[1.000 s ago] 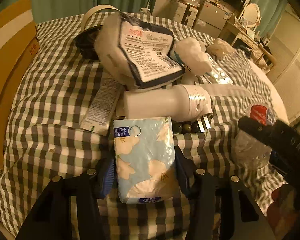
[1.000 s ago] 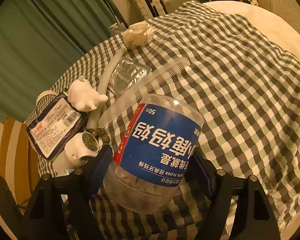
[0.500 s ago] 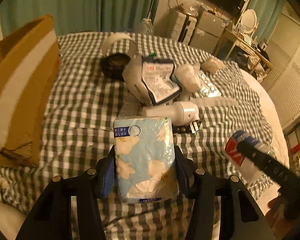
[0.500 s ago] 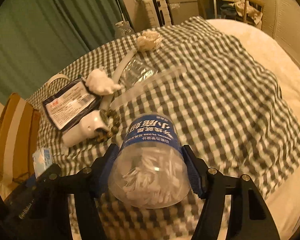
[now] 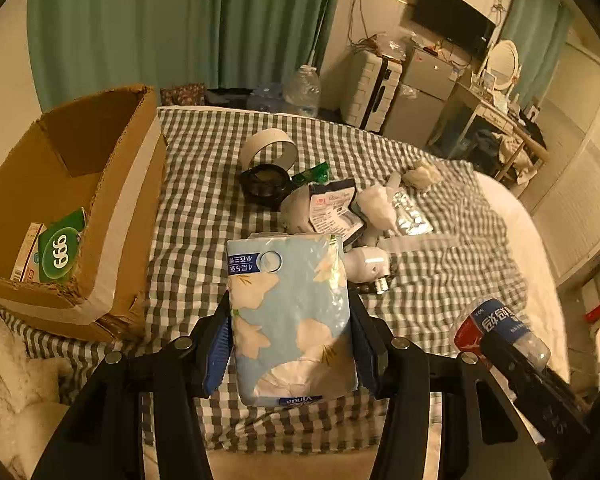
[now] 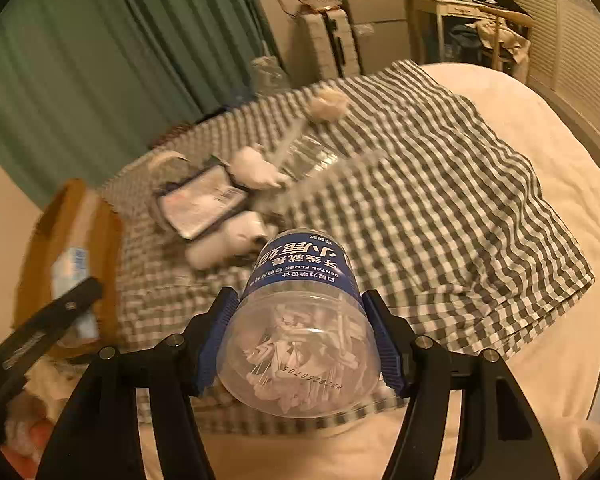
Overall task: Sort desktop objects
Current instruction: 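Carry the jar and tissue pack over the cardboard box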
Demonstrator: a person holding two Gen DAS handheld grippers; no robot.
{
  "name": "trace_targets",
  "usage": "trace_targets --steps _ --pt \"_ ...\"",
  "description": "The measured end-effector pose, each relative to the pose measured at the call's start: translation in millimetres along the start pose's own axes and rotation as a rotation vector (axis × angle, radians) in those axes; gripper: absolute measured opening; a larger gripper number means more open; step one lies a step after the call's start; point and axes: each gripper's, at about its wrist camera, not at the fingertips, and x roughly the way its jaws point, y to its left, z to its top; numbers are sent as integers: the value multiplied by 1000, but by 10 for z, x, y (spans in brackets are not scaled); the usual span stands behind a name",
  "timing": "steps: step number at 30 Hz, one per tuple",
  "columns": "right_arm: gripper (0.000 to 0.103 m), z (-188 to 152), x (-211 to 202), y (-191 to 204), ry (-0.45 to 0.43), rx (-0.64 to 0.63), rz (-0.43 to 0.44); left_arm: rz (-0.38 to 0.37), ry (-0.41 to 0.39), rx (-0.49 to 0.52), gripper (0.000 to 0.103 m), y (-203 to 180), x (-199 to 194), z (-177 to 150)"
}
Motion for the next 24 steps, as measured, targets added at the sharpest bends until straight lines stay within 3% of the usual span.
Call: trace_targets --steps 9,19,24 --pt "64 238 -606 479 -107 -63 47 -30 -86 47 53 151 -486 409" --pt "64 388 -1060 1299 -236 -216 10 14 -241 144 53 605 -1164 921" --pt "64 414 -1160 1807 -256 -290 61 60 -286 159 53 1005 -1369 1038"
